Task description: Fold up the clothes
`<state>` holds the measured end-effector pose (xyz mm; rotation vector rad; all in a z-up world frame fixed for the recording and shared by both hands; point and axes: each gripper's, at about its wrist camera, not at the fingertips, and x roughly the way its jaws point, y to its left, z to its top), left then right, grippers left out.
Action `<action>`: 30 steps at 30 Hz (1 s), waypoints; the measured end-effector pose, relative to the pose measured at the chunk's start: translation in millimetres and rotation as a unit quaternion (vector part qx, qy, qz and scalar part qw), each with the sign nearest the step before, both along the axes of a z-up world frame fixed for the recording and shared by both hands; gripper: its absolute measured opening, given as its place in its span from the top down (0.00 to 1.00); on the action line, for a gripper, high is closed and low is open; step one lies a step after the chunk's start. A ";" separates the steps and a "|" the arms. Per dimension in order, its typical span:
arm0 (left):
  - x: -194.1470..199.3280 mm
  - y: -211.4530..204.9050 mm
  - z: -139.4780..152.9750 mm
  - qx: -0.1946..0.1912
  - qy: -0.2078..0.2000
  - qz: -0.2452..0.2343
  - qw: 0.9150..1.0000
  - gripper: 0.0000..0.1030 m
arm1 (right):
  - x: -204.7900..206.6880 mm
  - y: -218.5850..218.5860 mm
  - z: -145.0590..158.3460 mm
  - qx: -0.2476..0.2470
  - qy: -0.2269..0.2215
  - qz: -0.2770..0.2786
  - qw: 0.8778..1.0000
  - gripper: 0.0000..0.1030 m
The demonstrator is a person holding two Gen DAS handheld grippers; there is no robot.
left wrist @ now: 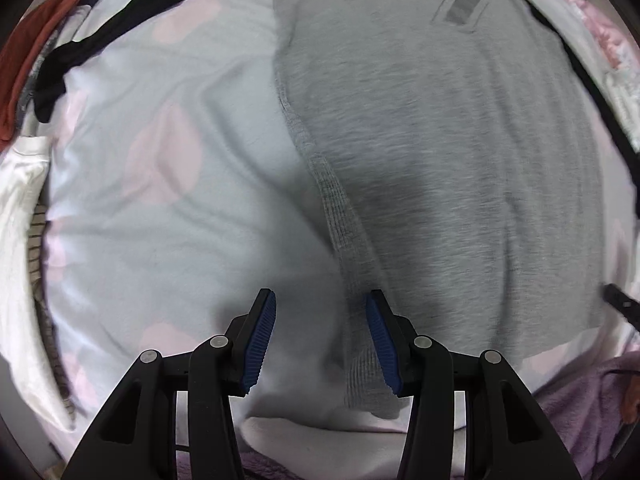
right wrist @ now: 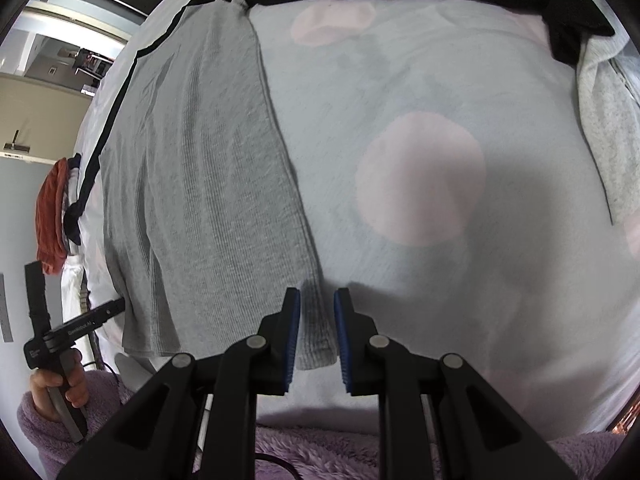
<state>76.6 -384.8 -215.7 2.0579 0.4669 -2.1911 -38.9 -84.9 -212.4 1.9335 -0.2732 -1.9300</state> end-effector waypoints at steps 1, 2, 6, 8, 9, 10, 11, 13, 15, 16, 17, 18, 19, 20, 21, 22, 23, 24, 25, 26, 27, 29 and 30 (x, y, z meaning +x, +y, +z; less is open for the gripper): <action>1.8 -1.0 -0.7 0.018 0.001 0.004 1.000 0.53 | -0.1 -1.2 -0.9 -0.001 -0.003 0.000 1.000 0.83; 3.5 -1.8 -2.3 0.036 0.000 0.007 0.999 0.53 | -0.1 -2.3 -2.2 -0.003 -0.007 0.000 1.000 0.83; 8.2 -2.7 -5.8 0.072 -0.008 0.017 0.997 0.53 | 1.4 -6.6 -6.6 -0.011 -0.024 0.004 1.000 0.83; 9.7 0.0 -7.3 0.074 -0.014 0.012 0.997 0.53 | 2.8 -8.6 -7.5 -0.011 -0.029 0.008 0.999 0.83; 13.0 4.1 -9.7 0.074 -0.018 0.006 0.997 0.53 | 3.3 -9.5 -7.9 -0.009 -0.031 0.009 0.999 0.83; 16.4 9.6 -12.2 0.077 -0.024 -0.003 0.997 0.53 | 4.0 -10.5 -8.5 -0.008 -0.033 0.009 0.999 0.83; 17.8 14.5 -13.4 0.081 -0.028 -0.013 0.996 0.53 | 4.6 -11.5 -9.1 -0.006 -0.035 0.009 0.999 0.83; 19.8 19.7 -9.8 0.091 -0.020 -0.023 0.995 0.53 | 5.8 -12.7 -9.6 -0.004 -0.038 0.009 0.999 0.83; 22.6 16.5 -0.2 0.088 0.002 -0.012 0.996 0.53 | 6.9 -12.8 -9.1 -0.005 -0.038 0.007 0.999 0.83; 25.2 11.0 4.5 0.083 0.012 0.004 0.996 0.53 | 7.4 -12.7 -8.8 -0.006 -0.038 0.006 0.999 0.83; 28.2 4.8 7.4 0.076 0.018 0.022 0.997 0.53 | 7.8 -12.6 -8.5 -0.007 -0.037 0.004 0.999 0.83; 31.2 -0.6 8.3 0.070 0.019 0.038 0.997 0.53 | 8.1 -13.2 -8.6 -0.005 -0.038 0.004 0.999 0.83; 33.9 -5.4 8.1 0.067 0.017 0.051 0.996 0.54 | 8.3 -14.0 -8.9 -0.002 -0.038 0.003 0.999 0.83; 36.1 -9.0 7.1 0.066 0.014 0.061 0.996 0.59 | 8.5 -15.7 -9.6 0.002 -0.039 0.005 0.999 0.83; 37.9 -11.7 5.2 0.067 0.008 0.070 0.995 0.60 | 8.9 -18.4 -10.3 0.007 -0.040 0.010 0.999 0.83; 39.1 -13.2 4.2 0.068 0.005 0.075 0.995 0.60 | 9.4 -20.9 -10.8 0.012 -0.039 0.015 0.999 0.83; 39.8 -13.5 4.0 0.068 0.004 0.078 0.995 0.60 | 10.3 -23.1 -9.3 0.018 -0.033 0.019 0.999 0.84; 40.2 -13.1 4.6 0.069 0.005 0.079 0.995 0.60 | 11.2 -25.2 -7.6 0.023 -0.026 0.022 0.999 0.86; 40.8 -12.6 6.2 0.069 0.008 0.079 0.995 0.60 | 12.2 -27.3 -5.9 0.028 -0.019 0.026 0.999 0.94; 41.6 -12.5 8.2 0.068 0.012 0.081 0.994 0.60 | 12.6 -25.4 -1.2 0.033 -0.005 0.019 0.999 0.94; 42.4 -12.3 10.1 0.068 0.016 0.082 0.994 0.60 | 12.2 -20.8 4.4 0.035 0.010 0.005 0.999 0.94; 44.1 -12.3 13.1 0.068 0.022 0.086 0.994 0.60 | 9.7 -8.0 11.7 0.047 0.029 -0.031 0.998 0.94; 45.1 -12.7 13.4 0.068 0.021 0.088 0.994 0.60 | 8.2 -2.3 12.9 0.056 0.033 -0.048 0.997 0.95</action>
